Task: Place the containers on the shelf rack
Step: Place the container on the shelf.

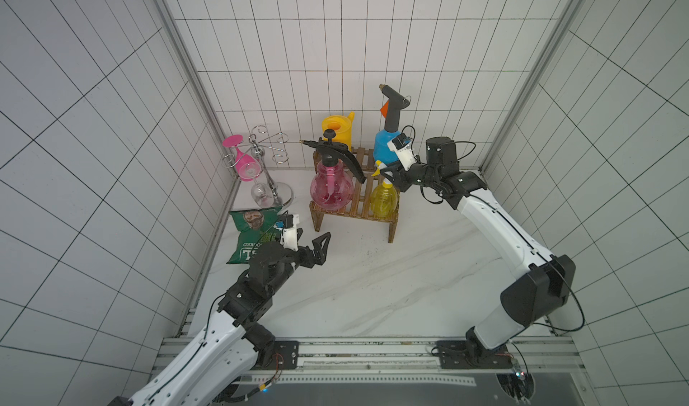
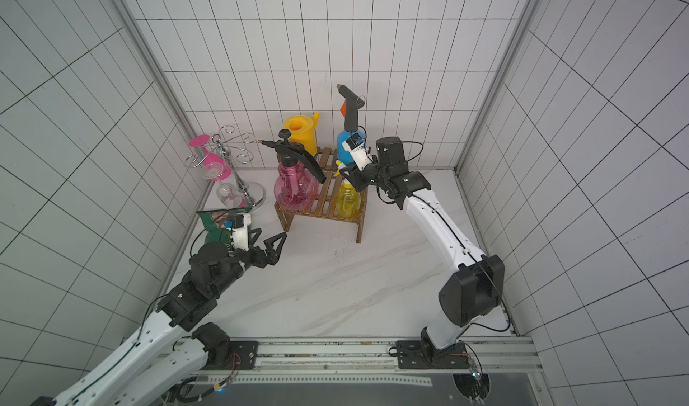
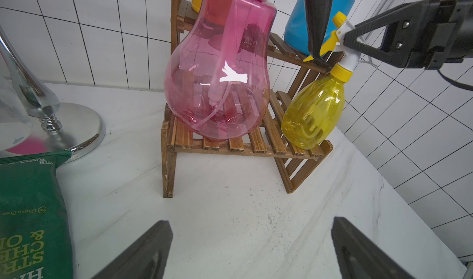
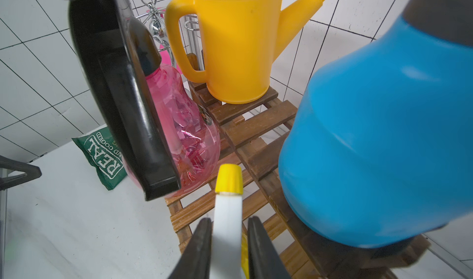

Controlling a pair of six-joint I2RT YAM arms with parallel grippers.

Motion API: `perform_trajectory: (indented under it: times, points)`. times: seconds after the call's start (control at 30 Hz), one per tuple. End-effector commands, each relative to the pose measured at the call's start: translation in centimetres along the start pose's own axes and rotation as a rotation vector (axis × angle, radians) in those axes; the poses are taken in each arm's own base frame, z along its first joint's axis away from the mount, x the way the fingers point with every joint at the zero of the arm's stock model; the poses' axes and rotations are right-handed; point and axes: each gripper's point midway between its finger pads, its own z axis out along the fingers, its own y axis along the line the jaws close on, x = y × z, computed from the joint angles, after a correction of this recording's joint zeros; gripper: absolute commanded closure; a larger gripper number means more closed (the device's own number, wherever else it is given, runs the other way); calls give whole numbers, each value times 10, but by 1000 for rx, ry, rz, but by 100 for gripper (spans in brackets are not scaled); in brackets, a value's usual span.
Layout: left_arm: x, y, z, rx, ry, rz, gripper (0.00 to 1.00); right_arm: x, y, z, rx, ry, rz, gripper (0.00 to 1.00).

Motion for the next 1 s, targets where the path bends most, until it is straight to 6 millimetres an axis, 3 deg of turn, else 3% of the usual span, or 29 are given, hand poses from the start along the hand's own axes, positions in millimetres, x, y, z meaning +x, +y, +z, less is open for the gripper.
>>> perform_trajectory:
  times: [0.0, 0.67, 0.97]
  points:
    - [0, 4, -1, -11, -9, 6, 1, -4, 2, 2, -6, -1, -5, 64]
    - [-2, 2, -3, -2, -17, 6, 1, -12, 6, -14, 30, -22, 26, 35]
    - [-3, 2, -4, -2, -25, 9, 1, -16, 13, -29, 31, -42, 27, 31]
